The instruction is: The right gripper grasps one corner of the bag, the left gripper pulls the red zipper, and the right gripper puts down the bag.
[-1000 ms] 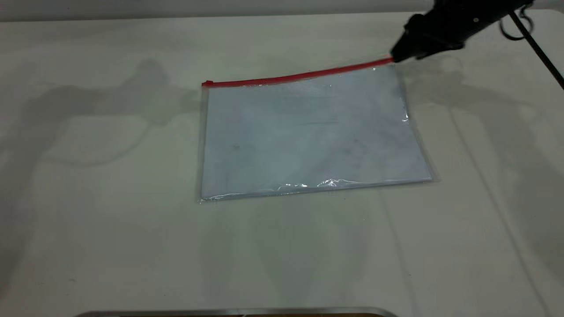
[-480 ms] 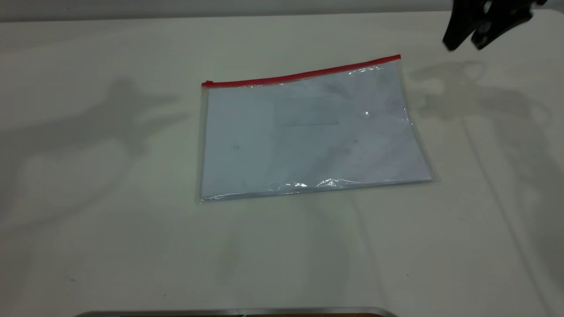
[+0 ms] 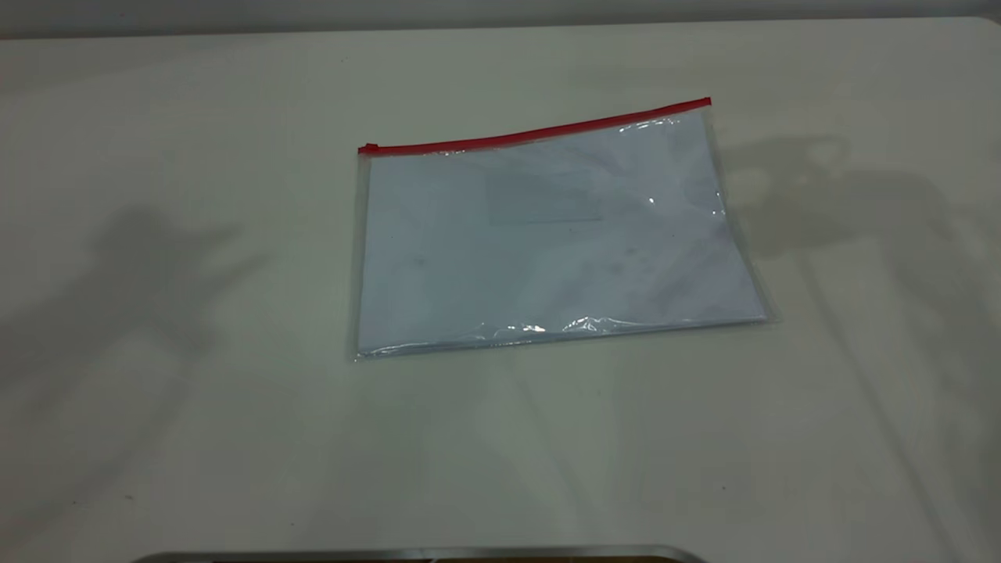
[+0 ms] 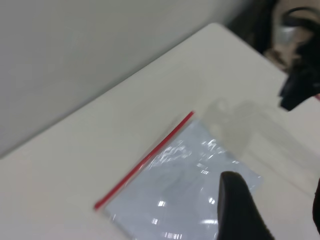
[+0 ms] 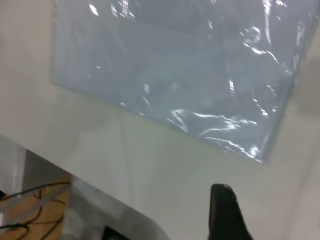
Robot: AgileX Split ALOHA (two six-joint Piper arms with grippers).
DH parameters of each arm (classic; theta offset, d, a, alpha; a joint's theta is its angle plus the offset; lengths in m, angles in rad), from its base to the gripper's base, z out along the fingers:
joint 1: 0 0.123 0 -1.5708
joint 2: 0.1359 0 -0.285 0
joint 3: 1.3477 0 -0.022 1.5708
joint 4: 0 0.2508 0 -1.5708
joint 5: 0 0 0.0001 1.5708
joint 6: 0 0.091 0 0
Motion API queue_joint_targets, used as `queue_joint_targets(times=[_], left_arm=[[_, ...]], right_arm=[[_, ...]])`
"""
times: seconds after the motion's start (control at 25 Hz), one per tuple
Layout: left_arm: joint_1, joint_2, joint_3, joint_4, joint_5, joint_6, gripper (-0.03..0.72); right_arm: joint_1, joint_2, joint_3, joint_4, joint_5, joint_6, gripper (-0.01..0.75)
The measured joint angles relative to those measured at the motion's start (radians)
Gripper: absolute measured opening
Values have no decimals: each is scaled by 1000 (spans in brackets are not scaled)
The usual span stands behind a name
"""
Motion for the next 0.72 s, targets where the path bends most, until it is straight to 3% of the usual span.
queue_joint_targets(times=[0.2, 0.48, 0.72], left_arm=[[0, -88, 1, 202, 0, -200, 428], [0, -214, 20, 486, 1, -391, 428], [0, -360, 257, 563, 1, -418, 428]], right_arm=[[83, -159, 0, -20, 7, 53, 479], [302, -428, 0, -182, 30, 208, 479], [443, -625, 2, -292, 30, 350, 479]])
